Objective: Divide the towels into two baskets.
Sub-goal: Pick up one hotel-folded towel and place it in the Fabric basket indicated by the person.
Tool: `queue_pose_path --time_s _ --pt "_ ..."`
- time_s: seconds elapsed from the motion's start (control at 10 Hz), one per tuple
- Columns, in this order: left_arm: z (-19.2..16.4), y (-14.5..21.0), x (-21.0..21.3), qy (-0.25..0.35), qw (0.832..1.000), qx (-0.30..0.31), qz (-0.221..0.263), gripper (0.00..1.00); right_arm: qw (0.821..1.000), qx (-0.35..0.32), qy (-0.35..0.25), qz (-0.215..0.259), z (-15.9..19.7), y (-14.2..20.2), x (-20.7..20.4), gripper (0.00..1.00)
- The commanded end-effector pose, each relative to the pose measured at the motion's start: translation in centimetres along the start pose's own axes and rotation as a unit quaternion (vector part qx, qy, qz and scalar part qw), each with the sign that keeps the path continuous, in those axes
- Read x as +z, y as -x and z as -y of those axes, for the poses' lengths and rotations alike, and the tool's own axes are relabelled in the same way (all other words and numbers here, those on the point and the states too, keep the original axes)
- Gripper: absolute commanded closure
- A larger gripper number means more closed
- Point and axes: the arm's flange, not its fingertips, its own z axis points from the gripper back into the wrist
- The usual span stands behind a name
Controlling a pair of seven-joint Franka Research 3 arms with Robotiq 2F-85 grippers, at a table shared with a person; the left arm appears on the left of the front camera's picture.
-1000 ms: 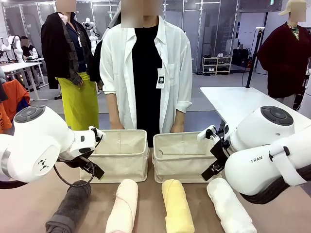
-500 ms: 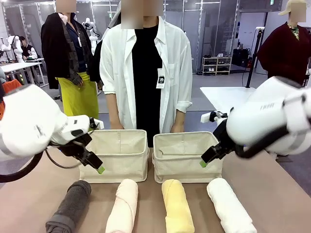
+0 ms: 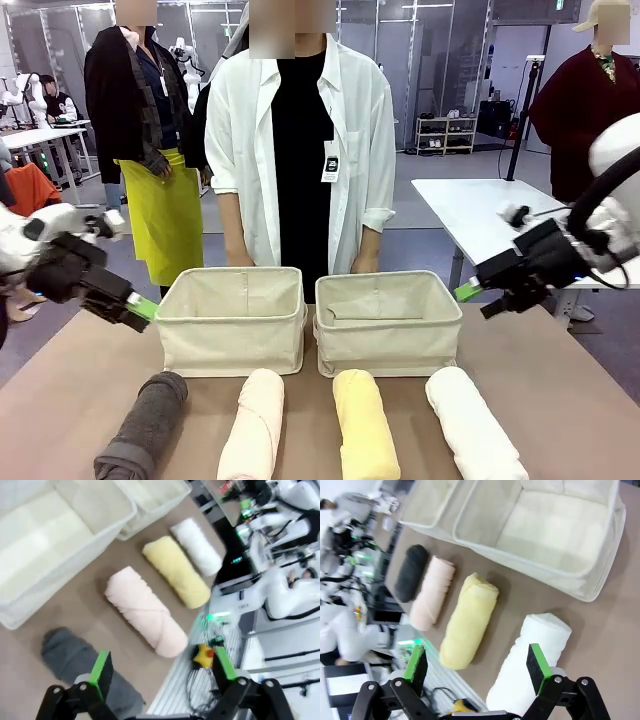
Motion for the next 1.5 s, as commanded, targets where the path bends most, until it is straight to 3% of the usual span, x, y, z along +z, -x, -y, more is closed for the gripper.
queue_pose_path --time_s 0.0,0.1,0.2,0.4,0.6,0.8,1.4 --pt "-3.7 1.7 3.0 0.066 0.995 0.039 0.066 0.00 0.995 -0.049 -0.078 0.034 4.4 1.7 2.7 0.00" --pt "-4.9 3.4 5.4 0.085 0.991 0.041 0.092 0.00 0.992 -0.078 -0.090 0.047 6.7 3.1 4.8 0.00" --pt "-6.5 5.6 8.4 0.079 0.987 0.077 0.119 0.00 0.987 -0.117 -0.084 0.072 9.4 5.2 7.2 0.00" --pt "-8.5 10.4 13.4 0.065 0.981 0.093 0.159 0.00 0.974 -0.164 -0.090 0.131 12.8 9.6 11.3 0.00" --pt "-9.4 14.6 17.6 0.045 0.967 0.125 0.218 0.00 0.958 -0.210 -0.080 0.181 14.7 13.1 14.8 0.00" --pt "-9.2 17.3 20.7 0.014 0.958 0.153 0.242 0.00 0.946 -0.223 -0.069 0.224 14.9 15.3 17.3 0.00" --pt "-9.4 18.1 20.9 0.006 0.955 0.153 0.254 0.00 0.947 -0.231 -0.061 0.216 15.9 15.6 18.3 0.00"
